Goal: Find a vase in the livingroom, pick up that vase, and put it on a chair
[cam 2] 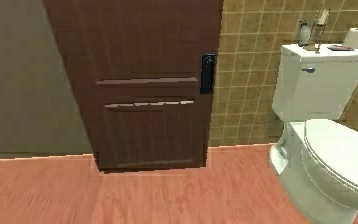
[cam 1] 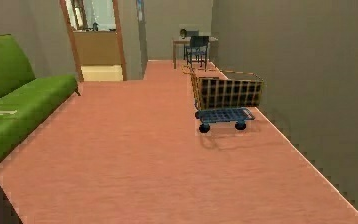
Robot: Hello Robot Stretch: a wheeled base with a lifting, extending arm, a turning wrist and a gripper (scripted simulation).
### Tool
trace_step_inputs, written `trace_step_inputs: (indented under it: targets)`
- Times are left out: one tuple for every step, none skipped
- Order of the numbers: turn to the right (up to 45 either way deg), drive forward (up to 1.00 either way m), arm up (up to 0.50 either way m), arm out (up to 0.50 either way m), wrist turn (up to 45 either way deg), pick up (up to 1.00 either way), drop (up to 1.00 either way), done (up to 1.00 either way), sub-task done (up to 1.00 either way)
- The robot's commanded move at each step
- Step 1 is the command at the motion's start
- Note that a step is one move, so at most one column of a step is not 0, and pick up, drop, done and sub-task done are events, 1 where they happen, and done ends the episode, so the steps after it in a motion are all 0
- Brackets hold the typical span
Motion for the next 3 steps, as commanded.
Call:
trace_step_inputs:
  targets:
    - [0.0,0.85,0.00,0.00,0.0,0.00,0.00,0.00,0.00]
    - [-21.0,0.00,0.00,0.00,0.0,0.00,0.00,0.00,0.00]
    - [0.0,1.00,0.00,0.00,0.0,0.00,0.00,0.00,0.00]
